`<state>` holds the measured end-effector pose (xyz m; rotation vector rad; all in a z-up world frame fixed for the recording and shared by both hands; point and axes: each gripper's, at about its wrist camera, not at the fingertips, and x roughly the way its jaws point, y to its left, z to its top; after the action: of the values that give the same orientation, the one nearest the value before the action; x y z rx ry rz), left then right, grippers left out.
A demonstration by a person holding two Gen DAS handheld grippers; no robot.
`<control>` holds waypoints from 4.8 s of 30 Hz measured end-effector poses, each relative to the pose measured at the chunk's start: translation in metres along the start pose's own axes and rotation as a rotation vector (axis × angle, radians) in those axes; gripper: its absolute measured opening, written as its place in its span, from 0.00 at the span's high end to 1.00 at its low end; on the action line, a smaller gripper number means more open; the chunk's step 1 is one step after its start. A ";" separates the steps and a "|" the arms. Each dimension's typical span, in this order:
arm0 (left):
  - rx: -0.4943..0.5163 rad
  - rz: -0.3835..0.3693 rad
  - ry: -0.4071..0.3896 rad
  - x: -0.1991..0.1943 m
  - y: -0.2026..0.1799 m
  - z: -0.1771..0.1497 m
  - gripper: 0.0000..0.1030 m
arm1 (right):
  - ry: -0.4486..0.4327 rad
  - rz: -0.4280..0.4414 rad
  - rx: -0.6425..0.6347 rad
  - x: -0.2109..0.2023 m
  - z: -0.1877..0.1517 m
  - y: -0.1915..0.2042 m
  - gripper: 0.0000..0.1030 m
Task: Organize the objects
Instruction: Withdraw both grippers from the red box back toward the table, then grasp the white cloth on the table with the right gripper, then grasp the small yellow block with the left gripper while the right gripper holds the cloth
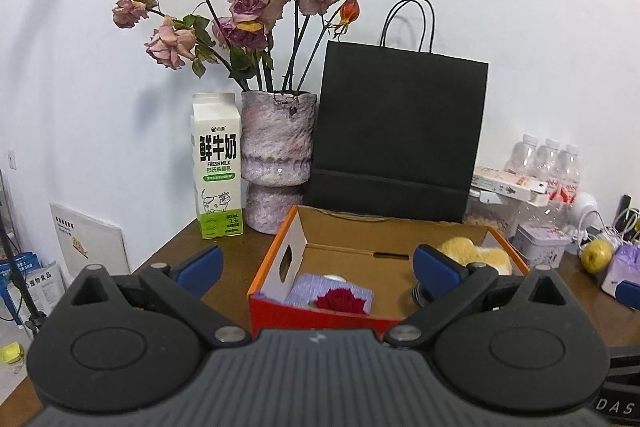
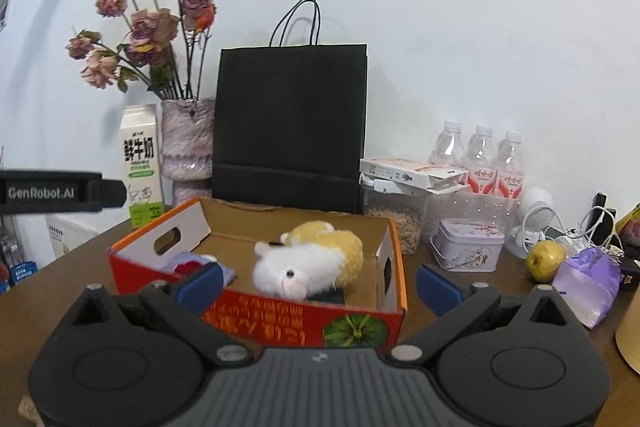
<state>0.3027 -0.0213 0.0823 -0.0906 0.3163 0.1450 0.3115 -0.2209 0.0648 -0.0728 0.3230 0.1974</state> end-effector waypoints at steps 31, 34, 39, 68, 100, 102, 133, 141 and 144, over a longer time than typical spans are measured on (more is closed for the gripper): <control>0.149 -0.093 0.056 -0.072 0.042 -0.086 0.00 | 0.118 -0.011 0.013 -0.088 -0.103 -0.007 0.00; 0.137 -0.080 0.062 -0.071 0.052 -0.088 0.00 | 0.142 0.009 0.018 -0.090 -0.107 -0.007 0.00; 0.121 -0.073 0.058 -0.072 0.066 -0.088 0.00 | 0.155 0.000 0.037 -0.093 -0.109 -0.009 0.00; 0.089 -0.081 0.127 -0.065 0.088 -0.088 0.00 | 0.372 0.146 -0.017 0.006 -0.096 -0.012 0.00; 0.071 -0.057 0.120 -0.070 0.096 -0.090 0.00 | 0.082 0.001 -0.033 -0.087 -0.101 0.019 0.55; 0.063 -0.051 0.132 -0.071 0.099 -0.092 0.00 | 0.071 0.001 -0.034 -0.093 -0.103 0.020 0.55; 0.142 -0.020 0.377 -0.044 0.064 -0.125 0.20 | 0.018 0.034 -0.059 -0.108 -0.105 0.027 0.54; 0.146 -0.072 0.334 -0.051 0.060 -0.125 0.66 | 0.015 0.041 -0.066 -0.110 -0.105 0.030 0.54; 0.144 -0.065 0.292 -0.058 0.060 -0.124 0.66 | 0.012 0.043 -0.066 -0.111 -0.105 0.030 0.54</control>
<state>0.2016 0.0168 -0.0205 0.0213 0.6129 0.0434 0.1702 -0.2227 -0.0003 -0.1322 0.3303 0.2503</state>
